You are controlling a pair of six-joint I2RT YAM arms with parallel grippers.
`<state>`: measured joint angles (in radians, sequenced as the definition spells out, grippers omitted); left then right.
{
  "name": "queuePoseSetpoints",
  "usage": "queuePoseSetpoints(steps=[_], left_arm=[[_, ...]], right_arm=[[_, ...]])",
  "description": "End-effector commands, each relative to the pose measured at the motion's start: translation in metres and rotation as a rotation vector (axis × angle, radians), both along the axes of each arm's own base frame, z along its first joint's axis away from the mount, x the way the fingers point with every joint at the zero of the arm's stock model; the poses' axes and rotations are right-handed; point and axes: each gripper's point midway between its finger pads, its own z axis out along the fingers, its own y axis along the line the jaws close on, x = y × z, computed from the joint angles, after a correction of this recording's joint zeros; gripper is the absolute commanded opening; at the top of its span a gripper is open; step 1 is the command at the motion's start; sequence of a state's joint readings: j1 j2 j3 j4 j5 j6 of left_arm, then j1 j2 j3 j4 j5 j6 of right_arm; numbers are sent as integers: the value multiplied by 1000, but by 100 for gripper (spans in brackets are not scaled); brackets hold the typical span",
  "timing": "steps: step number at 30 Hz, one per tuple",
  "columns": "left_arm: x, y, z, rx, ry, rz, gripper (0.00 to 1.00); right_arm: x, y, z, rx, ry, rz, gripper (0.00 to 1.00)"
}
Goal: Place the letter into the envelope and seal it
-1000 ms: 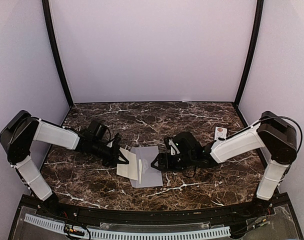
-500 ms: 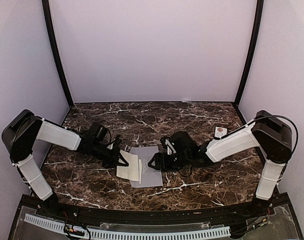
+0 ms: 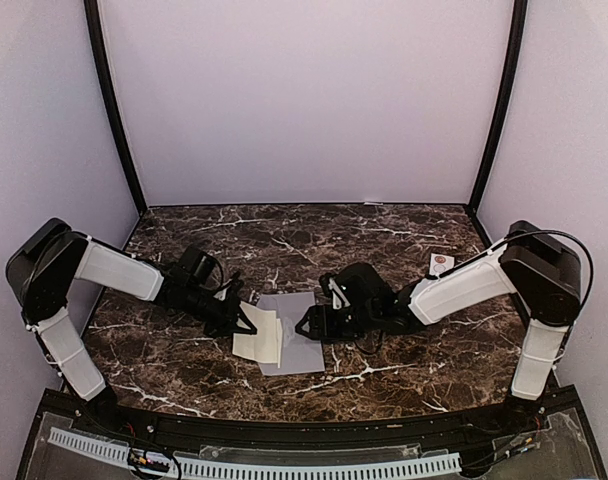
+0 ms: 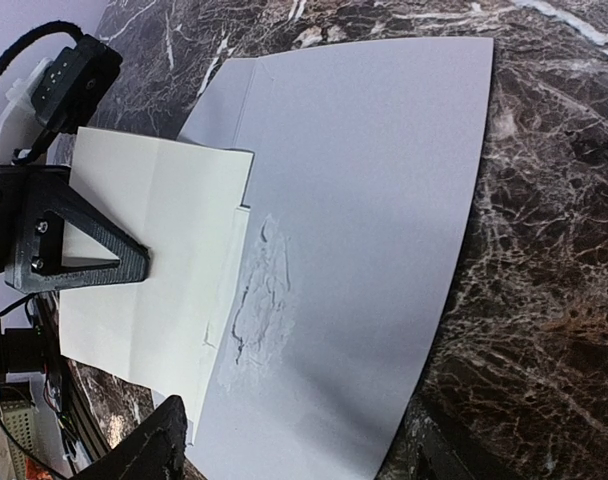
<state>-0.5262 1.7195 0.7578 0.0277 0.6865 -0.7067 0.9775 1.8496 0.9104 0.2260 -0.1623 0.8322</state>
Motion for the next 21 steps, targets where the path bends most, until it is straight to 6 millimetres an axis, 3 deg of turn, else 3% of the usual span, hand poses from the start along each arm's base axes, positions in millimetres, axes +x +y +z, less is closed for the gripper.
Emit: queuePoseSetpoints(steps=[1,21], left_arm=[[5,0,1,7,-13,-1,0],[10,-8,6,-55,-7,25,0]], right_arm=[[-7,-1,-18,-40,41,5,71],[-10,3,-19,-34,50,17,68]])
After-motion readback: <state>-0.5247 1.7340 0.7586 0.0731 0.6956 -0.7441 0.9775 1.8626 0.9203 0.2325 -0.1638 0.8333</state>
